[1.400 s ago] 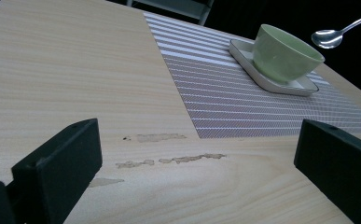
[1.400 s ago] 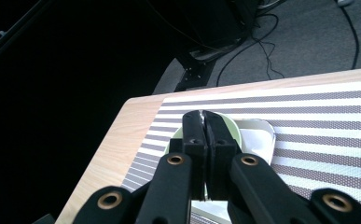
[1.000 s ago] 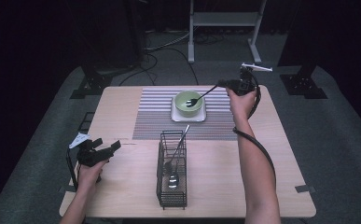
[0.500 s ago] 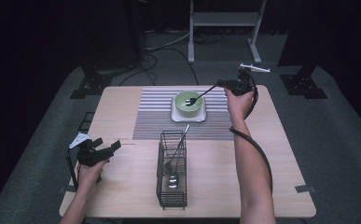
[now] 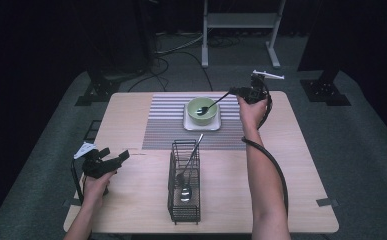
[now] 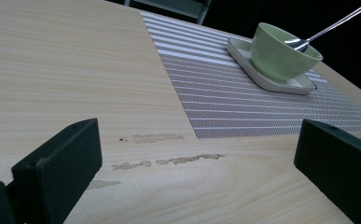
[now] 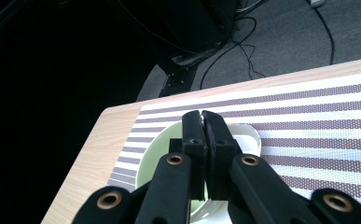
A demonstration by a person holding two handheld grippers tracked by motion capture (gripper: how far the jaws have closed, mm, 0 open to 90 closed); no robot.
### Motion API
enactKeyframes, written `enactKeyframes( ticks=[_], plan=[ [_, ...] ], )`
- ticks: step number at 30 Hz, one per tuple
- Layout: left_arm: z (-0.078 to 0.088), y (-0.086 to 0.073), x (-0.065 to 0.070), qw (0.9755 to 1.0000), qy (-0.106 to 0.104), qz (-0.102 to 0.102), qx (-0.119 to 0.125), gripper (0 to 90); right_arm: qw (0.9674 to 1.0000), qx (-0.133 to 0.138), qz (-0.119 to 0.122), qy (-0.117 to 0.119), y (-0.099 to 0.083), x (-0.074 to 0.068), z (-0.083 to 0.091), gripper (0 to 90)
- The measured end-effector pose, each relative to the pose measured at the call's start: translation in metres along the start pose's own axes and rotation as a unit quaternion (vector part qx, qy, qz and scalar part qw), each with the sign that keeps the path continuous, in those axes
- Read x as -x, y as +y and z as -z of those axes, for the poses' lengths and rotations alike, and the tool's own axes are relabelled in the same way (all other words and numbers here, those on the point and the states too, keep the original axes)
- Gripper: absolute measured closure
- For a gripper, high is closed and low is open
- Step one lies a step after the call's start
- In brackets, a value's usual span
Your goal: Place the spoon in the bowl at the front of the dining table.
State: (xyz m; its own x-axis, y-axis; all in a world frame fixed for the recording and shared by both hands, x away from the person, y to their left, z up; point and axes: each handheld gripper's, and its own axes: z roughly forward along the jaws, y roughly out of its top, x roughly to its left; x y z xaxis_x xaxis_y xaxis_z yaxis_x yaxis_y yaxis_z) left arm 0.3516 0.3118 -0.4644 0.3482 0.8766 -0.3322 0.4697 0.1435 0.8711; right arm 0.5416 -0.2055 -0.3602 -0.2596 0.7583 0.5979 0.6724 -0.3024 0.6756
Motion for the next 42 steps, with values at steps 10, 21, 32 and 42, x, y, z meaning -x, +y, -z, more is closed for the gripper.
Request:
enactKeyframes(
  ticks=[10, 21, 32, 42],
  plan=[
    [0.002, 0.001, -0.001, 1.0000, 0.001, 0.000, 0.002, 0.0, 0.9999, -0.004, -0.011, -0.006, -0.009, 0.008, -0.008, 88.1],
    [0.003, 0.001, 0.000, 1.0000, 0.002, 0.001, 0.003, 0.0, 0.9997, -0.013, -0.023, -0.001, -0.018, 0.019, -0.014, 86.7],
    [0.000, 0.001, 0.000, 1.0000, 0.002, 0.002, 0.001, 0.0, 0.9994, -0.017, -0.030, 0.005, -0.021, 0.028, -0.012, 85.1],
    [0.000, 0.000, -0.001, 1.0000, 0.006, 0.000, -0.002, 0.0, 0.9987, -0.036, -0.028, 0.024, -0.025, 0.038, -0.006, 74.6]
  ],
)
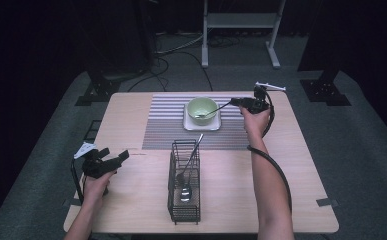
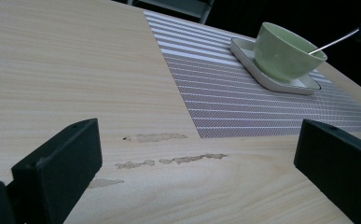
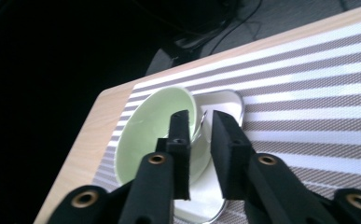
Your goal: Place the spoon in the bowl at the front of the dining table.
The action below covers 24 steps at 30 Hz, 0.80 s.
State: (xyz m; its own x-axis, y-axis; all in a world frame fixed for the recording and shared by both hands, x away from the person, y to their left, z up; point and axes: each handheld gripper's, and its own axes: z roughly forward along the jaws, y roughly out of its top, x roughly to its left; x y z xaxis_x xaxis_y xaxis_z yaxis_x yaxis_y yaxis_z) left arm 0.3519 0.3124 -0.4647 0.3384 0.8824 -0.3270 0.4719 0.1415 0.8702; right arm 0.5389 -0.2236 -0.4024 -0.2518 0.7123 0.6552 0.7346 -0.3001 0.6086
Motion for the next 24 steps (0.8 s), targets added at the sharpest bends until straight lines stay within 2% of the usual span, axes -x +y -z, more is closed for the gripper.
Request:
enactKeyframes(
  ticks=[8, 11, 17, 24],
  plan=[
    [-0.002, -0.001, 0.000, 1.0000, -0.001, 0.001, -0.002, 0.0, 0.9997, -0.014, 0.017, 0.011, -0.006, 0.001, 0.011, 61.0],
    [-0.001, -0.001, 0.001, 1.0000, -0.003, -0.002, -0.003, 0.0, 0.9995, -0.012, 0.023, 0.016, -0.010, 0.001, 0.018, 56.3],
    [0.000, -0.001, -0.001, 1.0000, 0.000, 0.001, -0.001, 0.0, 0.9987, -0.015, 0.017, 0.044, -0.012, 0.006, 0.026, 41.3],
    [-0.001, -0.002, -0.001, 1.0000, 0.002, 0.001, -0.004, 0.0, 0.9981, -0.023, 0.024, 0.052, -0.016, 0.010, 0.035, 35.7]
  ],
)
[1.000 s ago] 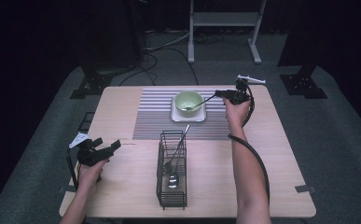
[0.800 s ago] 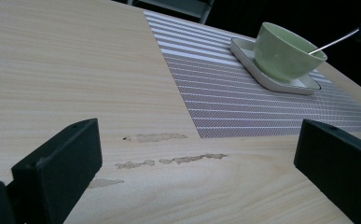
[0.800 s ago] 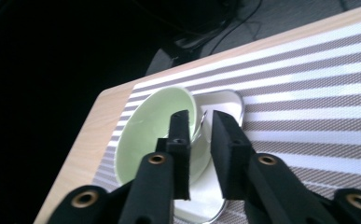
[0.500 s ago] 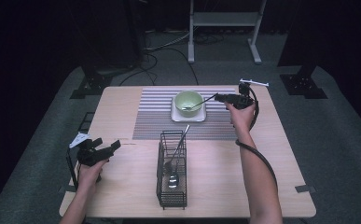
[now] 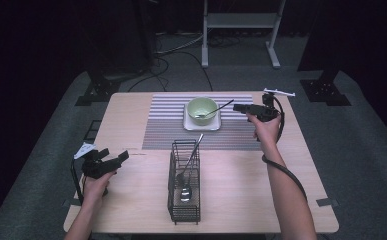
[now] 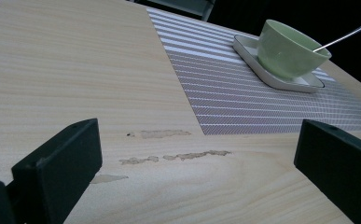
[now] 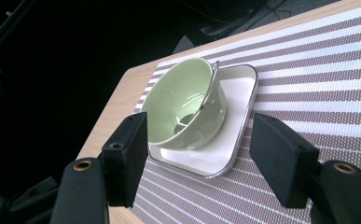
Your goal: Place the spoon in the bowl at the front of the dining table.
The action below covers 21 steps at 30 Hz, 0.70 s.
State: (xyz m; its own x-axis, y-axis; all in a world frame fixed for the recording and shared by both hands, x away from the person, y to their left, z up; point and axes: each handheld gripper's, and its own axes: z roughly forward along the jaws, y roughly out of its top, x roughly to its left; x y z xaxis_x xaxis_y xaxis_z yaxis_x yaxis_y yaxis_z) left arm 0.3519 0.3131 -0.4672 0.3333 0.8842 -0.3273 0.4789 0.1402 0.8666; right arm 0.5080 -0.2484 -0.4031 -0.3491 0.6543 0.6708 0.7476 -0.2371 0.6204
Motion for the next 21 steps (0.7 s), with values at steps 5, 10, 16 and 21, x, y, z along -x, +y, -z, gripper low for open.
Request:
enactKeyframes(
  ticks=[5, 10, 16, 21],
  plan=[
    [0.000, -0.001, 0.000, 1.0000, 0.000, -0.001, -0.002, 0.0, 1.0000, -0.005, 0.003, 0.006, -0.006, 0.001, 0.007, 34.1],
    [-0.001, -0.001, -0.001, 1.0000, 0.000, -0.001, -0.003, 0.0, 0.9997, -0.023, 0.010, 0.003, -0.009, 0.001, 0.012, 34.3],
    [-0.001, -0.001, 0.000, 1.0000, 0.002, -0.003, -0.004, 0.0, 0.9991, -0.036, 0.019, 0.008, -0.012, -0.003, 0.017, 34.1],
    [-0.001, -0.001, 0.000, 1.0000, 0.002, -0.003, -0.004, 0.0, 0.9984, -0.050, 0.021, 0.014, -0.018, -0.004, 0.019, 34.1]
  ],
)
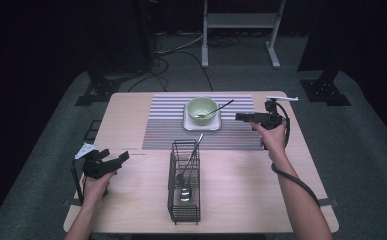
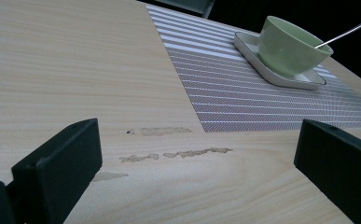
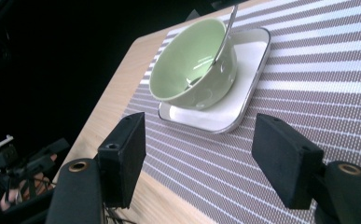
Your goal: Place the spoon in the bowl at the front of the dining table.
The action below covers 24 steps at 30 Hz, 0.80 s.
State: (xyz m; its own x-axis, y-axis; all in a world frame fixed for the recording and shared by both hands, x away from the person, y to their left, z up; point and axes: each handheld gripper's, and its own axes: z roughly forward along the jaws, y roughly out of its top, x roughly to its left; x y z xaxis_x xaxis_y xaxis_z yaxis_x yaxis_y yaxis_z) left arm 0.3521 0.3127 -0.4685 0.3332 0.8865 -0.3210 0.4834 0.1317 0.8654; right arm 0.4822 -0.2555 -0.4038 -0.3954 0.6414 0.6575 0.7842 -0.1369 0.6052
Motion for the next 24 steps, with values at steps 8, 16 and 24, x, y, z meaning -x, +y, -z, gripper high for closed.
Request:
enactKeyframes(
  ticks=[8, 16, 24],
  plan=[
    [0.000, 0.000, 0.000, 1.0000, 0.000, 0.001, 0.001, 0.0, 1.0000, -0.008, 0.002, 0.005, -0.010, 0.003, 0.004, 33.6],
    [0.001, 0.000, 0.000, 1.0000, 0.001, 0.000, 0.001, 0.0, 0.9999, -0.012, 0.001, 0.010, -0.020, 0.005, 0.011, 33.6],
    [0.000, 0.000, 0.000, 1.0000, 0.001, -0.002, 0.000, 0.0, 0.9997, -0.019, 0.004, 0.014, -0.028, 0.005, 0.018, 33.6]
  ],
)
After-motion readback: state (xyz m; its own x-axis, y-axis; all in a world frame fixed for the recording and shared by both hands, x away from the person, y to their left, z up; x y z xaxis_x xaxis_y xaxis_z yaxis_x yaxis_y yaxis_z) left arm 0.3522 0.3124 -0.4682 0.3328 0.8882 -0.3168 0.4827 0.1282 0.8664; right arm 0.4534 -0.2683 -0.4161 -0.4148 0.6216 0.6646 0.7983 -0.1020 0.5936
